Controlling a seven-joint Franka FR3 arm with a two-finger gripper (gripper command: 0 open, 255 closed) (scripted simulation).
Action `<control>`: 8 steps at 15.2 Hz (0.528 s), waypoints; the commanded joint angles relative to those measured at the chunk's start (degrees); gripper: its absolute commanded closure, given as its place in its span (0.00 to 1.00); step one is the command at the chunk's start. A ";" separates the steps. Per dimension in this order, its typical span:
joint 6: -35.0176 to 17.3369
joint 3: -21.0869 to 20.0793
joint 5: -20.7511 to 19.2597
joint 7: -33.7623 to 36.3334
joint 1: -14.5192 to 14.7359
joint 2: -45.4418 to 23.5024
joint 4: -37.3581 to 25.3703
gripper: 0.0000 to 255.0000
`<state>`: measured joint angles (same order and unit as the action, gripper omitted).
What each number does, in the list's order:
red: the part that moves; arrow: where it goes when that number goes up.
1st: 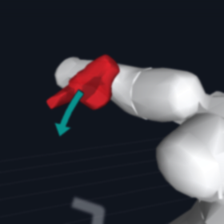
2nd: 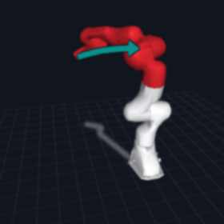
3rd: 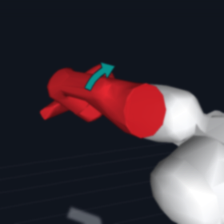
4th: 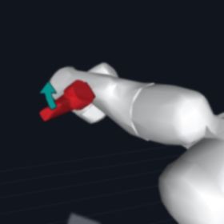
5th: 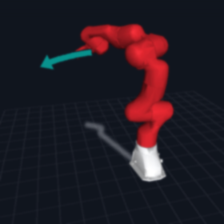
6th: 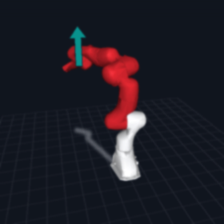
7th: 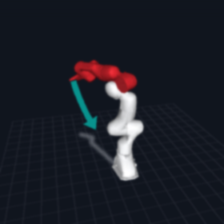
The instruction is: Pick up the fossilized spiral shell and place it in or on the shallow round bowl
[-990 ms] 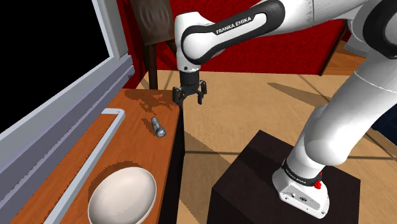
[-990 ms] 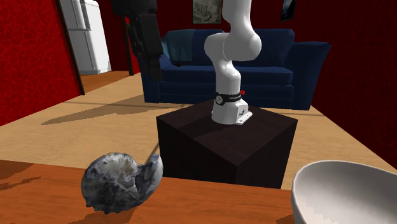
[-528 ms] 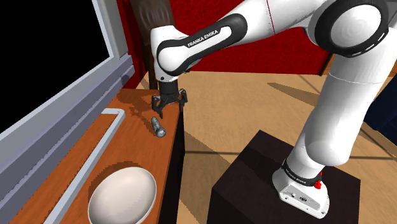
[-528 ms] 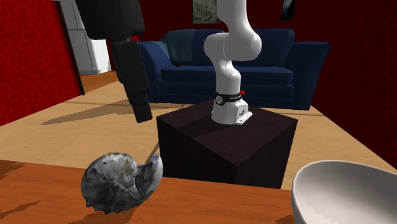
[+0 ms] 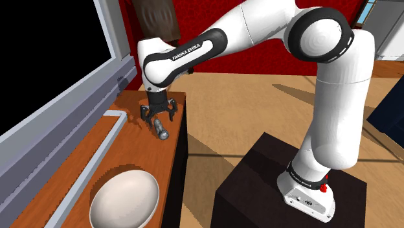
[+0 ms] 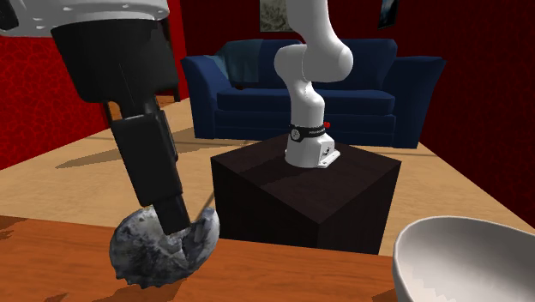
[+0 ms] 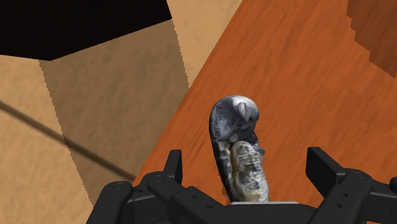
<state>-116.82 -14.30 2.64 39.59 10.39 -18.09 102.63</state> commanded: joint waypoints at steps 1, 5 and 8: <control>-1.43 0.00 -0.10 0.09 0.12 -0.56 0.85 0.00; -3.88 0.03 -0.29 0.22 0.33 -1.58 2.30 0.00; -3.88 0.03 -0.30 0.22 0.34 -1.58 2.29 0.00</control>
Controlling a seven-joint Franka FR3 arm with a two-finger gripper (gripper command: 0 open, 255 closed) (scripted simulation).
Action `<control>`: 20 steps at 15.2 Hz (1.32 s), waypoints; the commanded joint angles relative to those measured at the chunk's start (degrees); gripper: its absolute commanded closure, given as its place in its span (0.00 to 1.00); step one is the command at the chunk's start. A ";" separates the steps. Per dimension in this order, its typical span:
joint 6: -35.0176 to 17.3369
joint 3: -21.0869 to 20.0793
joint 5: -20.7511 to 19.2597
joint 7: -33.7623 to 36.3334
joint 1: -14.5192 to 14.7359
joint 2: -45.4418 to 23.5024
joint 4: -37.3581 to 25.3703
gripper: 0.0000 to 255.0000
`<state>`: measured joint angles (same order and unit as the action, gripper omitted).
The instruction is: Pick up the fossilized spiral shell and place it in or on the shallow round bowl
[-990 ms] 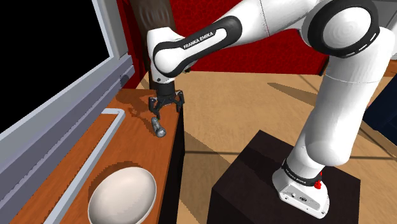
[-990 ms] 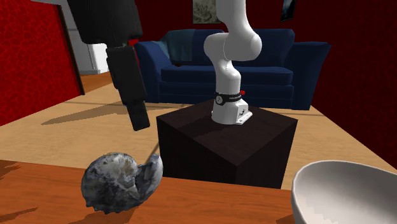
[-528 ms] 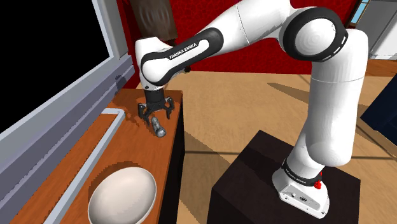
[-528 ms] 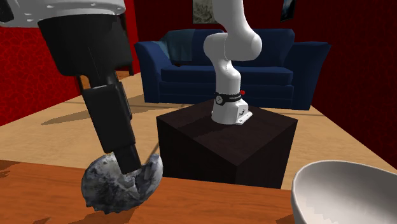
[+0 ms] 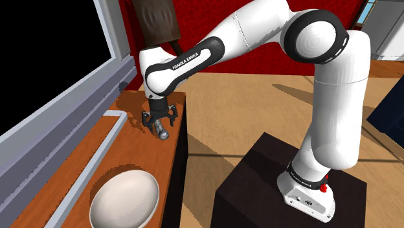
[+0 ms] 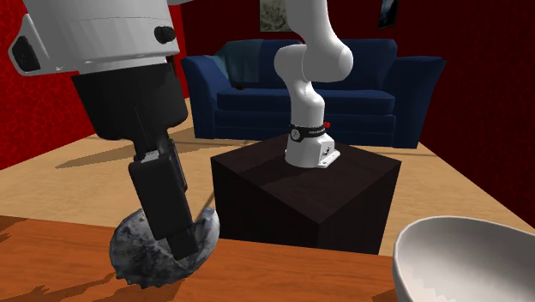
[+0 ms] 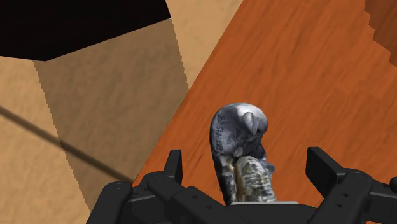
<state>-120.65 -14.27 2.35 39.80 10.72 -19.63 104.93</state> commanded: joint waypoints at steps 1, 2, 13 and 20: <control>-0.05 0.00 -0.01 0.01 0.01 -0.04 -0.01 0.00; -0.05 0.00 -0.01 0.01 0.01 -0.04 -0.01 0.00; -0.10 0.01 -0.01 -0.01 0.00 -0.05 0.04 1.00; 3.92 -0.17 0.38 0.10 -0.16 1.94 -2.04 1.00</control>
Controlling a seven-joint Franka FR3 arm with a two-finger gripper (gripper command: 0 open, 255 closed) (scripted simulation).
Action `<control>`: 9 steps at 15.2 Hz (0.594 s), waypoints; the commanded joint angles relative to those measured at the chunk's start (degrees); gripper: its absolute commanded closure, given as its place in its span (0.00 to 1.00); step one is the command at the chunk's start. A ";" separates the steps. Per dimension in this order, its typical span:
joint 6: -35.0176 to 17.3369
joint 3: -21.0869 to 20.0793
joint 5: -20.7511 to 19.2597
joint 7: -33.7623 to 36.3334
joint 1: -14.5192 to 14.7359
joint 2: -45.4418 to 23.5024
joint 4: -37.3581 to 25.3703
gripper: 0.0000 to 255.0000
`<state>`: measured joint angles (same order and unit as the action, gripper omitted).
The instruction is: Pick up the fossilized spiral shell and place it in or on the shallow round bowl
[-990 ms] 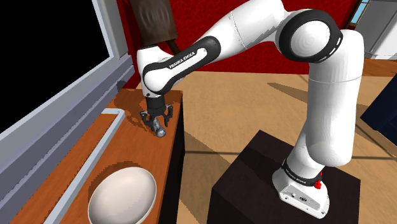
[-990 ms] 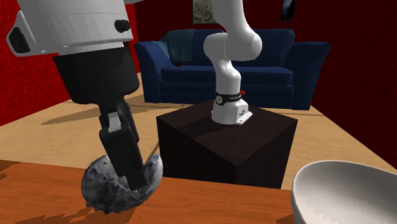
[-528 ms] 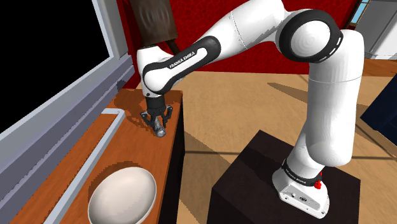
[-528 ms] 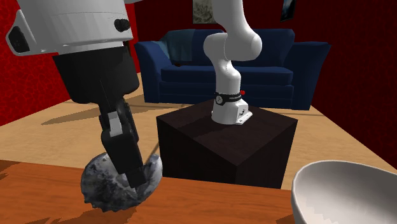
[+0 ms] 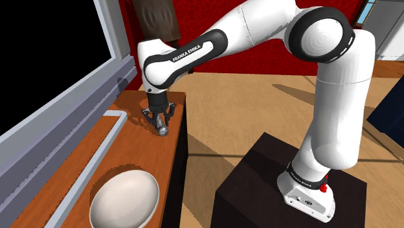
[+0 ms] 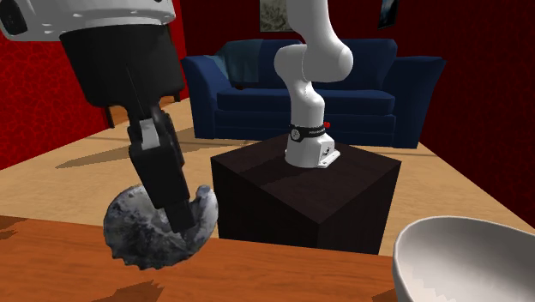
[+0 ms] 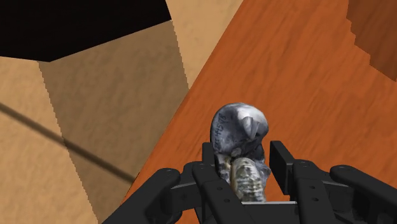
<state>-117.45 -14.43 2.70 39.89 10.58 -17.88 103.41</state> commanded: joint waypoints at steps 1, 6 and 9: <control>1.40 -0.03 0.08 0.02 -0.05 0.48 -0.92 1.00; 4.81 -0.13 0.33 0.15 -0.15 1.80 -3.05 1.00; 6.90 -0.18 0.44 0.25 -0.20 2.46 -4.50 1.00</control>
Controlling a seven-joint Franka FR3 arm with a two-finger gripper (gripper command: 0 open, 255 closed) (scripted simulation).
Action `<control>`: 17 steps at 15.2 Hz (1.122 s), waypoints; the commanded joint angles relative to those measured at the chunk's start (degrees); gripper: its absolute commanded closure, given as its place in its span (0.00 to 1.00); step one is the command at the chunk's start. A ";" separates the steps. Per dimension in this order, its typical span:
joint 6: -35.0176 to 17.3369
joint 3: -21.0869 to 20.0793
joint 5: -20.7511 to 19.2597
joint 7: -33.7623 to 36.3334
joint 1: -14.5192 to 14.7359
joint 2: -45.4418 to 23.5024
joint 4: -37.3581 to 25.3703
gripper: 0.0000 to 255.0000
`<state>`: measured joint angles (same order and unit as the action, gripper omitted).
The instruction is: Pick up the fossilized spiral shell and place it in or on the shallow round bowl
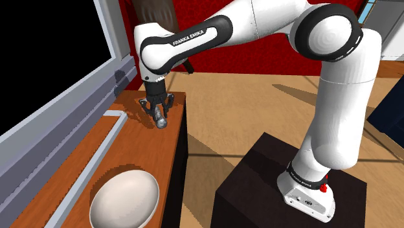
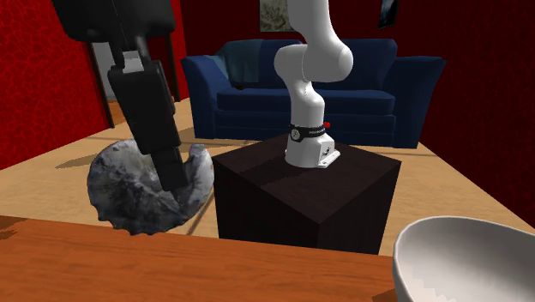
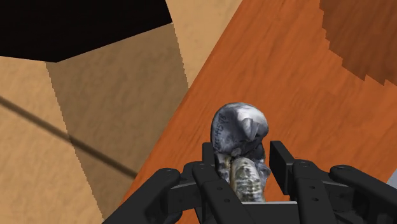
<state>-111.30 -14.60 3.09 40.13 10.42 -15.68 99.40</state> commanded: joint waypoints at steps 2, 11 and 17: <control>2.15 -0.04 0.12 0.09 -0.06 0.65 -1.52 1.00; 7.60 -0.59 0.35 1.61 0.61 2.14 -5.65 1.00; 6.47 -3.50 0.52 8.83 5.00 3.65 -3.77 1.00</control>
<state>-104.49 -17.59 3.62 47.61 14.64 -12.13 95.35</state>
